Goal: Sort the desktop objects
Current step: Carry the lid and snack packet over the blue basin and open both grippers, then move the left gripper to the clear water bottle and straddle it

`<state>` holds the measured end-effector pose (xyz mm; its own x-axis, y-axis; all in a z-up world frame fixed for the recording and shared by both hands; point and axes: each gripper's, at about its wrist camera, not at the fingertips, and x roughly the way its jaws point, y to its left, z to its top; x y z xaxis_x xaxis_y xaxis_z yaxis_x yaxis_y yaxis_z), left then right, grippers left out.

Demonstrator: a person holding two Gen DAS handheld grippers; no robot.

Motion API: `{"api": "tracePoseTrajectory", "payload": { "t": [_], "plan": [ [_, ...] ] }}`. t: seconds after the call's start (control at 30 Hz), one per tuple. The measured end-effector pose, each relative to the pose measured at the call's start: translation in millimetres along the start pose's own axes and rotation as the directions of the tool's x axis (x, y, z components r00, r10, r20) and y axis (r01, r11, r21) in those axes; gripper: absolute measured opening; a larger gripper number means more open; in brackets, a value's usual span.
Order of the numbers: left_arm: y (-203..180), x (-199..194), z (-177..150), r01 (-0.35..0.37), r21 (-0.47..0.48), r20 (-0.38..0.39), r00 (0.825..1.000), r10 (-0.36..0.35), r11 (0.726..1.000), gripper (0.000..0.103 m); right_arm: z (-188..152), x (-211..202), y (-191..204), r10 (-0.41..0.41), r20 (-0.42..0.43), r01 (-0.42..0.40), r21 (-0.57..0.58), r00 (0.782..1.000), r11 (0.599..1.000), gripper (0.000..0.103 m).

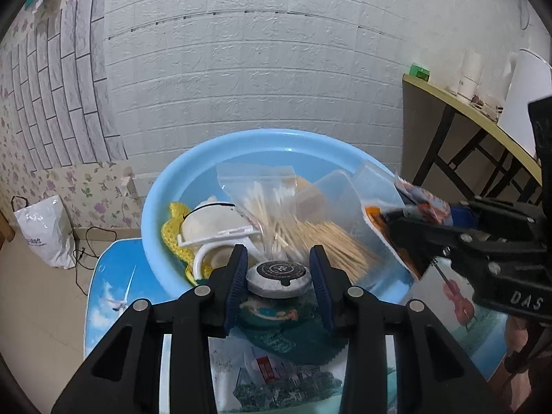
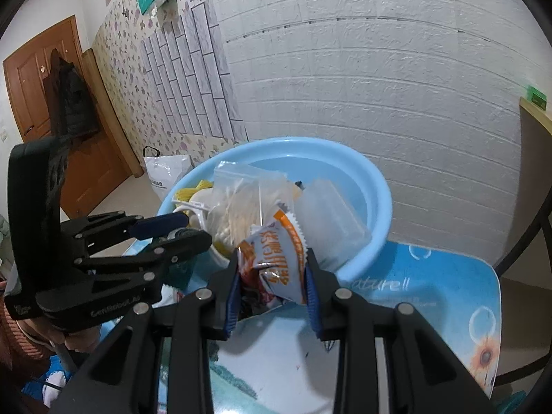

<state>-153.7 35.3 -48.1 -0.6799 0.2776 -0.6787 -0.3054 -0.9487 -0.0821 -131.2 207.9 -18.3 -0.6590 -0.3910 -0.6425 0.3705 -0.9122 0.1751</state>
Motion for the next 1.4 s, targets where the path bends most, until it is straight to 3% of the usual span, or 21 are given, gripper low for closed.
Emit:
{"api": "tracePoseTrajectory", "payload": {
  "t": [0.17,0.3,0.43,0.63,0.9,1.07,1.4],
  "plan": [
    [-3,9,-1,-0.006,0.013,-0.005,1.0,0.006,1.0,0.038,15,6,0,-0.009,0.021,0.009,-0.001,1.0,1.0,0.031],
    [-6,9,1,0.015,0.013,-0.007,1.0,-0.015,1.0,0.049,30,10,-1,-0.01,0.035,0.01,0.001,0.999,1.0,0.031],
    [-5,8,4,0.025,0.009,-0.003,1.0,-0.025,1.0,0.054,46,20,-1,-0.005,0.029,0.006,-0.009,1.0,1.0,0.031],
    [-6,-4,4,-0.007,0.026,0.022,1.0,0.007,1.0,0.067,61,35,5,0.06,-0.01,-0.06,0.004,0.998,0.998,0.031],
    [3,-30,-1,-0.057,-0.009,0.049,0.997,0.058,0.998,0.08,48,23,14,0.042,-0.012,-0.042,-0.013,0.999,0.999,0.036],
    [15,-38,-7,-0.093,-0.063,0.036,0.995,0.095,0.994,0.082,35,6,15,0.028,0.007,-0.028,-0.009,1.0,1.0,0.044],
    [32,-48,-23,-0.137,-0.124,0.005,0.99,0.138,0.983,0.083,10,-9,11,0.008,-0.018,-0.008,0.021,1.0,1.0,0.044]
  ]
}}
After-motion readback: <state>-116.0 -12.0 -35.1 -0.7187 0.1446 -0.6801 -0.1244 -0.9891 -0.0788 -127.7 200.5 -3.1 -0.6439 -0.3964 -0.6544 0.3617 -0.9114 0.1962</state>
